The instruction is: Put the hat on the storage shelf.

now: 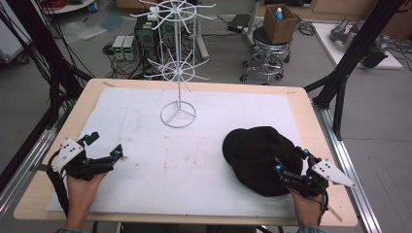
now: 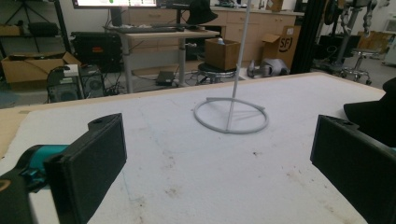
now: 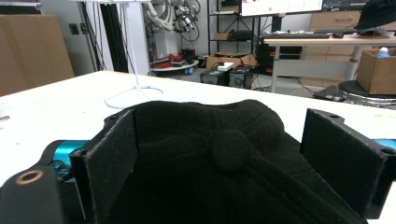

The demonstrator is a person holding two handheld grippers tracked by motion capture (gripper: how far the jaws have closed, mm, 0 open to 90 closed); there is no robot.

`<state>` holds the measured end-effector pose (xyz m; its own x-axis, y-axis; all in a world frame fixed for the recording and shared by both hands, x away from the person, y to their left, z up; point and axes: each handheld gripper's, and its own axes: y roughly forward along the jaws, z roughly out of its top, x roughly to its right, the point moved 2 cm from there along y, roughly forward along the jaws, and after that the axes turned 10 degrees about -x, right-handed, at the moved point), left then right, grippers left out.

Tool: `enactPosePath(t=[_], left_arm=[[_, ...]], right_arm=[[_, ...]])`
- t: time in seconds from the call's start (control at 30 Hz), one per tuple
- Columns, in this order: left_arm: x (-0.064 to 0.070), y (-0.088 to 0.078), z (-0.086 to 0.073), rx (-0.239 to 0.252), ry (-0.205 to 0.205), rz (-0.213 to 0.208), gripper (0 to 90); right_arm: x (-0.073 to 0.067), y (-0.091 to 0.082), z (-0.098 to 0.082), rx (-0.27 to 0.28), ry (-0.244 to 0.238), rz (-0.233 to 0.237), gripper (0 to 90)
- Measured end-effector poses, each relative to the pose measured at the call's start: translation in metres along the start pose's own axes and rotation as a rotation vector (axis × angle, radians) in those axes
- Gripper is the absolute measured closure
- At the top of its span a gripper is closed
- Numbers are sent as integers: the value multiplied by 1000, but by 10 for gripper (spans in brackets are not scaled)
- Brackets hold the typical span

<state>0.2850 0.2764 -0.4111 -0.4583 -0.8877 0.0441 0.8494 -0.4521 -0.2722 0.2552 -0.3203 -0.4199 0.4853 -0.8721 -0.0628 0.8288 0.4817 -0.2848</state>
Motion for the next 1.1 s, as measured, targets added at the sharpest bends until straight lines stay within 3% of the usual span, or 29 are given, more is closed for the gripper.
enactPosePath(t=[0.27,0.7,0.87,1.1], left_arm=[[0,1,-2,-8,2,-2,39],[-2,0,-5,-9,-10,0,39],[-1,1,-5,-13,-8,-2,39],[-2,0,-6,-11,-11,1,39]], right_arm=[[-2,6,3,-10,4,2,107],[-1,16,8,-107,-13,-31,113],[-2,22,9,-163,-39,-39,180],[-1,30,8,-235,-32,-48,274]])
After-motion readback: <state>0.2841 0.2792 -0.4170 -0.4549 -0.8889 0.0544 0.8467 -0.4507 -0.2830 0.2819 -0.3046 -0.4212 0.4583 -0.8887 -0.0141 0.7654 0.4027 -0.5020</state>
